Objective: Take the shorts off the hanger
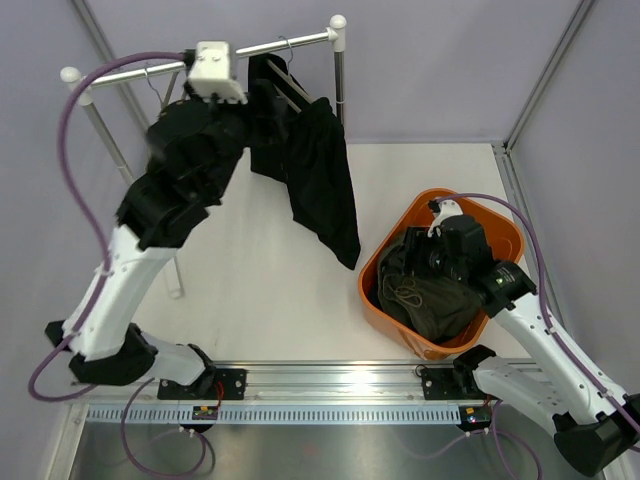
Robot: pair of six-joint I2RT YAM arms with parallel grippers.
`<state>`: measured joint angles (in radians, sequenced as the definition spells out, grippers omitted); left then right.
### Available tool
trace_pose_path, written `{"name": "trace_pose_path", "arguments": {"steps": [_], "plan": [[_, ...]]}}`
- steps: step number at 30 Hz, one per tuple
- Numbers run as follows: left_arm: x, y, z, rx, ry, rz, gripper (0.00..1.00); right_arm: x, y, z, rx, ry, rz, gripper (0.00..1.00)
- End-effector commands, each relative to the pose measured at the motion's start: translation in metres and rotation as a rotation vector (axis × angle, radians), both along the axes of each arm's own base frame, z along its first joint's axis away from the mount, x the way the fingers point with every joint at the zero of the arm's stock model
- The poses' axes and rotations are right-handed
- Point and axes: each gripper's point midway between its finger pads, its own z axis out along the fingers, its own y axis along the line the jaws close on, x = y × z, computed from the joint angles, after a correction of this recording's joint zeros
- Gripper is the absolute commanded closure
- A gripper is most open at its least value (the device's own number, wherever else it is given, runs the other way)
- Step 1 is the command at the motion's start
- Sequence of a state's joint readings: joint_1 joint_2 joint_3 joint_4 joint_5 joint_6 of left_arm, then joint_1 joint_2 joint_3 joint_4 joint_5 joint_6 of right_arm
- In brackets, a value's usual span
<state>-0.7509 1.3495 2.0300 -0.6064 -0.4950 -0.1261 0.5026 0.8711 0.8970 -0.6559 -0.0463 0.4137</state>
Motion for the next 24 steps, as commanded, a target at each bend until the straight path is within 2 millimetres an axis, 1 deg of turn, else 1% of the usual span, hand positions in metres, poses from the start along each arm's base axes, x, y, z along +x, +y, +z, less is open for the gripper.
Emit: {"name": "trace_pose_path", "arguments": {"steps": [1, 2, 4, 5, 8, 9, 10, 11, 14, 15, 17, 19, 20, 24], "plan": [[0.038, -0.032, 0.005, -0.078, -0.038, 0.049, 0.25, -0.002, -0.001, 0.015, 0.009, -0.039, 0.010, 0.32], [0.050, -0.042, 0.003, -0.095, -0.045, 0.057, 0.24, -0.002, -0.002, 0.016, 0.008, -0.040, 0.007, 0.33], [0.061, -0.048, 0.004, -0.142, -0.055, 0.084, 0.20, -0.005, -0.005, 0.017, 0.003, -0.043, 0.004, 0.32], [0.071, -0.055, 0.004, -0.167, -0.070, 0.097, 0.16, -0.006, -0.006, 0.019, 0.005, -0.048, 0.001, 0.32], [0.084, -0.056, 0.008, -0.221, -0.079, 0.154, 0.15, -0.009, -0.008, 0.021, 0.003, -0.044, 0.001, 0.32], [0.096, -0.065, -0.006, -0.205, -0.052, 0.173, 0.13, -0.011, -0.009, 0.023, 0.005, -0.048, 0.001, 0.32], [0.097, -0.059, 0.005, -0.229, -0.070, 0.206, 0.12, -0.013, -0.010, 0.023, 0.004, -0.045, -0.002, 0.32], [0.106, -0.064, -0.003, -0.215, -0.058, 0.224, 0.11, -0.014, -0.011, 0.025, 0.009, -0.053, -0.002, 0.32], [0.112, -0.062, -0.003, -0.231, -0.069, 0.264, 0.09, -0.017, -0.013, 0.030, 0.014, -0.064, -0.002, 0.32], [0.117, -0.066, -0.008, -0.225, -0.062, 0.265, 0.09, -0.018, -0.013, 0.030, 0.012, -0.063, -0.001, 0.32], [0.121, -0.068, -0.011, -0.226, -0.059, 0.269, 0.09, -0.019, -0.013, 0.031, 0.010, -0.063, 0.000, 0.32], [0.129, -0.070, -0.019, -0.213, -0.047, 0.284, 0.09, -0.019, -0.013, 0.031, 0.012, -0.064, 0.001, 0.32], [0.131, -0.068, -0.018, -0.219, -0.045, 0.289, 0.09, -0.019, -0.013, 0.031, 0.012, -0.060, 0.002, 0.32], [0.144, -0.063, -0.027, -0.222, -0.032, 0.308, 0.10, -0.019, -0.012, 0.030, 0.011, -0.059, 0.009, 0.32]]}}
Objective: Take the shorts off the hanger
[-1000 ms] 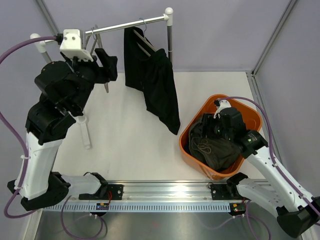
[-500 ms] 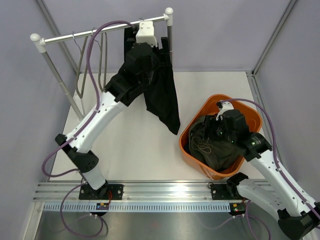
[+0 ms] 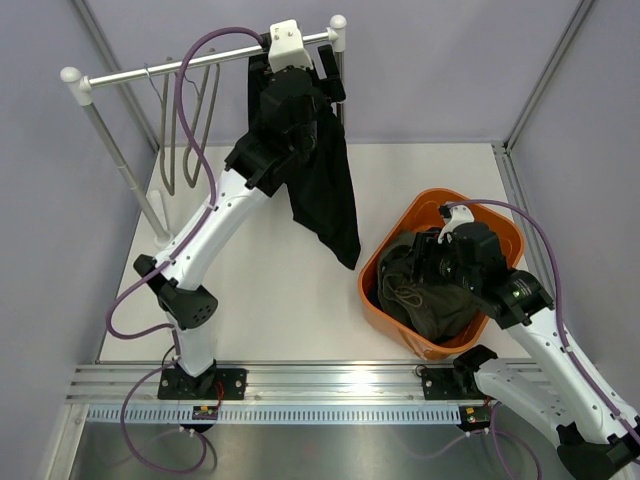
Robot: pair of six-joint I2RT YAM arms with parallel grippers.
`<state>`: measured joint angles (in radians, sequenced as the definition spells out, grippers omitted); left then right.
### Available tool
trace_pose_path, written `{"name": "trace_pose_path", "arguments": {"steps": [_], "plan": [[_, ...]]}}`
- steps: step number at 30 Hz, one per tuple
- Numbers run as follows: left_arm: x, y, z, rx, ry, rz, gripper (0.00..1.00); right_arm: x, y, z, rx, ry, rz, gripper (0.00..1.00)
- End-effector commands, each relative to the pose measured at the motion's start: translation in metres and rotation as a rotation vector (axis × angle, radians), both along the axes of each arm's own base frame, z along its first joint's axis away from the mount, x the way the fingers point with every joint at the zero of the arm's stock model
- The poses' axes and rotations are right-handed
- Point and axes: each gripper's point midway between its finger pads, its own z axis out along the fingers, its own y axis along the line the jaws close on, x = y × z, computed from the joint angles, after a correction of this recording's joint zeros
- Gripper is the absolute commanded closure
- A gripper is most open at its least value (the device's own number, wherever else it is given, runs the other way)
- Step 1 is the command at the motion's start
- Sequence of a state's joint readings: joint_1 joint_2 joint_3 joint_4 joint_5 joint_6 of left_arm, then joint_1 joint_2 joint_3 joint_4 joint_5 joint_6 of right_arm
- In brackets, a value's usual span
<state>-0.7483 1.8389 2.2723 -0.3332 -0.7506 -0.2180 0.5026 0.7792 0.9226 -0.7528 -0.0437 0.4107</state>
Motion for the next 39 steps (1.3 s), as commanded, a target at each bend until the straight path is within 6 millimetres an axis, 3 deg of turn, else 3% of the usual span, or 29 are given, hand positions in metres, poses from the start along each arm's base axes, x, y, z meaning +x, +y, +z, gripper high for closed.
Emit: {"name": "trace_pose_path", "arguments": {"steps": [1, 10, 19, 31, 35, 39], "plan": [[0.014, 0.014, 0.011, -0.089, -0.040, 0.068, 0.11, 0.001, 0.000, 0.015, 0.005, -0.039, 0.010, 0.32], [0.039, 0.031, 0.001, -0.136, -0.023, 0.089, 0.17, 0.001, 0.001, 0.012, 0.001, -0.029, 0.020, 0.32], [0.073, 0.038, -0.027, -0.188, 0.048, 0.029, 0.22, 0.002, 0.002, 0.010, 0.000, -0.023, 0.023, 0.32], [0.080, 0.032, -0.039, -0.159, 0.091, -0.037, 0.28, 0.005, 0.004, 0.005, -0.007, -0.009, 0.023, 0.32], [0.079, 0.033, -0.051, -0.140, 0.137, -0.050, 0.48, 0.005, 0.005, 0.004, -0.008, -0.004, 0.025, 0.32], [0.069, 0.042, -0.046, -0.126, 0.153, -0.054, 0.73, 0.005, 0.005, 0.003, -0.008, -0.003, 0.029, 0.32]]}}
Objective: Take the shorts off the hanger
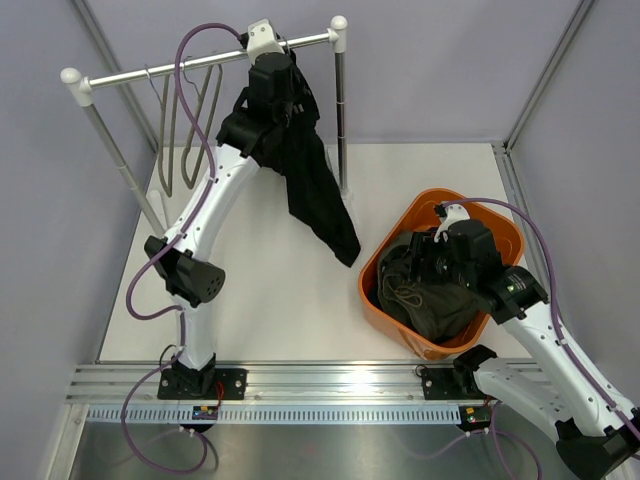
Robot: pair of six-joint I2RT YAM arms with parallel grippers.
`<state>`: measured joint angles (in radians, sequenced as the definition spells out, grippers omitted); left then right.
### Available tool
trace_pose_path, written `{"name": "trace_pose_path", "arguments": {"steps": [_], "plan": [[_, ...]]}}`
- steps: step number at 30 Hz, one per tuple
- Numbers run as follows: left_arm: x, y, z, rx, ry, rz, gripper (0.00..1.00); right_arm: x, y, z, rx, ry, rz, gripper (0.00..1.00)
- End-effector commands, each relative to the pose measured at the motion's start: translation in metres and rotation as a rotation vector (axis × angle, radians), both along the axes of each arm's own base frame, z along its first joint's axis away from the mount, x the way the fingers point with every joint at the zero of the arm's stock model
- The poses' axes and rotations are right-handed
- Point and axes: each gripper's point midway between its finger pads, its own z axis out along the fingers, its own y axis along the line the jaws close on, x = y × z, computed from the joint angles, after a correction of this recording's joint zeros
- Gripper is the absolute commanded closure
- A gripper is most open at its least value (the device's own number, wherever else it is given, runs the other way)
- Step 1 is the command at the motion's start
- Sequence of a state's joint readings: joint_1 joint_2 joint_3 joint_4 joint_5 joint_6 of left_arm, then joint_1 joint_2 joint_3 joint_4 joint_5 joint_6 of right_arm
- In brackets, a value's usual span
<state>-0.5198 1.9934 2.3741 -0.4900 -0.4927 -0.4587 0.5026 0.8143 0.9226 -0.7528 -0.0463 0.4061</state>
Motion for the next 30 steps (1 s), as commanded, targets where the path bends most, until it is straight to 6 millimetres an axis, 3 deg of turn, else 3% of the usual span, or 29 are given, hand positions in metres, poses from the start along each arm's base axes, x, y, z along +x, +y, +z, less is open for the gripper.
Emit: {"name": "trace_pose_path", "arguments": {"steps": [1, 15, 19, 20, 23, 30], "plan": [[-0.015, 0.011, 0.022, -0.004, -0.014, -0.023, 0.76, 0.002, 0.003, 0.011, 0.011, -0.032, 0.024, 0.32], [-0.071, 0.063, 0.095, 0.107, -0.120, 0.011, 0.88, 0.006, 0.007, 0.009, 0.013, -0.028, 0.032, 0.33], [-0.082, 0.069, 0.100, 0.161, -0.120, -0.001, 0.91, 0.007, 0.009, 0.007, 0.014, -0.021, 0.037, 0.33], [-0.085, 0.069, 0.102, 0.168, -0.121, -0.012, 0.96, 0.008, 0.010, 0.008, 0.016, -0.023, 0.038, 0.33], [-0.093, 0.063, 0.104, 0.197, -0.123, -0.077, 0.99, 0.009, 0.011, 0.008, 0.016, -0.024, 0.041, 0.33], [-0.116, 0.057, 0.091, 0.264, -0.061, -0.192, 1.00, 0.011, 0.012, 0.016, 0.022, -0.037, 0.043, 0.33]]}}
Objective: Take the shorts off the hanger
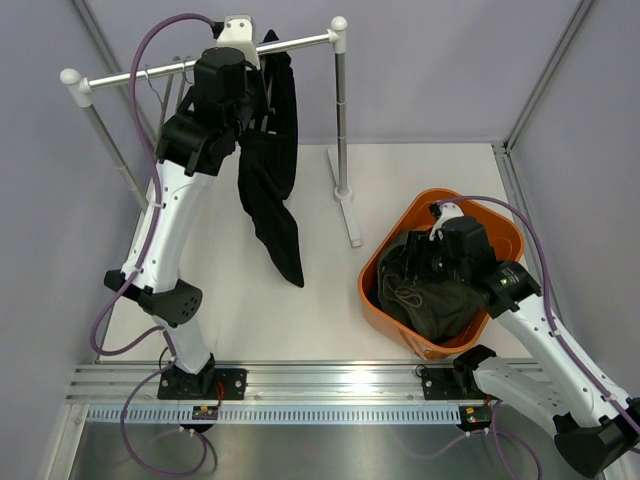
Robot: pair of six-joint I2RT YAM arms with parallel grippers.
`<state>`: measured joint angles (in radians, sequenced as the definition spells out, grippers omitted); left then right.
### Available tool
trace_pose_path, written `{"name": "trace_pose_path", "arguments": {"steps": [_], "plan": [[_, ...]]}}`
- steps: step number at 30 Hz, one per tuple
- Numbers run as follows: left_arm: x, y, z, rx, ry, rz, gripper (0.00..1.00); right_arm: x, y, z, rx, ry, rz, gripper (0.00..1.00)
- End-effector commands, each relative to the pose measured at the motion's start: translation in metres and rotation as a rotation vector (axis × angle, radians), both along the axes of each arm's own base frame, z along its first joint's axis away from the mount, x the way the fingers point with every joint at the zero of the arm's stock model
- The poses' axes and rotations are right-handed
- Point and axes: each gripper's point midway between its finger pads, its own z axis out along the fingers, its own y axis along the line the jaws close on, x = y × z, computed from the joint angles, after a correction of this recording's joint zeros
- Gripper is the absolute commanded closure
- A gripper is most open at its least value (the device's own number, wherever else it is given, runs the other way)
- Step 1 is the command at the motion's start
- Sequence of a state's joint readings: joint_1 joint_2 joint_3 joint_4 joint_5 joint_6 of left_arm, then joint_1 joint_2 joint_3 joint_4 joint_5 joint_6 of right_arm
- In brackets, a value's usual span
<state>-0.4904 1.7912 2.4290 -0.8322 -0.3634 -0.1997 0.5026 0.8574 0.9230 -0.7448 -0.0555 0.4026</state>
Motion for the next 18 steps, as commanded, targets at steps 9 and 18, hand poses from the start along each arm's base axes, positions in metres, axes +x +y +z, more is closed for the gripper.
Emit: {"name": "trace_pose_path", "arguments": {"steps": [9, 18], "plan": [[-0.069, 0.006, 0.034, 0.017, -0.020, -0.186, 1.00, 0.010, 0.006, 0.040, 0.034, -0.095, 0.023, 0.32], [-0.127, -0.014, 0.002, 0.072, 0.093, -0.341, 1.00, 0.013, 0.024, 0.080, 0.047, -0.147, 0.065, 0.34]]}}
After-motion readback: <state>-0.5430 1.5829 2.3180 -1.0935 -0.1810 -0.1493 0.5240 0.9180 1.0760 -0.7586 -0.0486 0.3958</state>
